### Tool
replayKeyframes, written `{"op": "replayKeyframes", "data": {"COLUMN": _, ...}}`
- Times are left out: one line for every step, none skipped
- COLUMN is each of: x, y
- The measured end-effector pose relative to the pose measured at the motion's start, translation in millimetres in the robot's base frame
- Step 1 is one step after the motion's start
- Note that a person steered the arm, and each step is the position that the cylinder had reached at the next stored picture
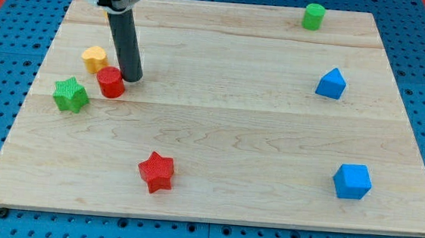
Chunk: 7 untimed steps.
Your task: Push the red circle towards the bottom left corner of the board
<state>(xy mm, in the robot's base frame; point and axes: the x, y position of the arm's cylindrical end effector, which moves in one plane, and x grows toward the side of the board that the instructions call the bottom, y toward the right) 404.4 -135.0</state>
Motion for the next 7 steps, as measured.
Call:
{"op": "replayKeyframes", "data": {"x": 23, "y": -7}}
{"op": "replayKeyframes", "data": {"x": -17, "y": 8}}
{"op": "replayKeyframes", "data": {"x": -38, "y": 18}}
{"op": "replayKeyframes", "data": {"x": -15, "y": 5}}
{"op": "replayKeyframes", "data": {"x": 14, "y": -26}}
{"op": "replayKeyframes", "data": {"x": 18, "y": -42}}
{"op": "replayKeyframes", "data": {"x": 14, "y": -42}}
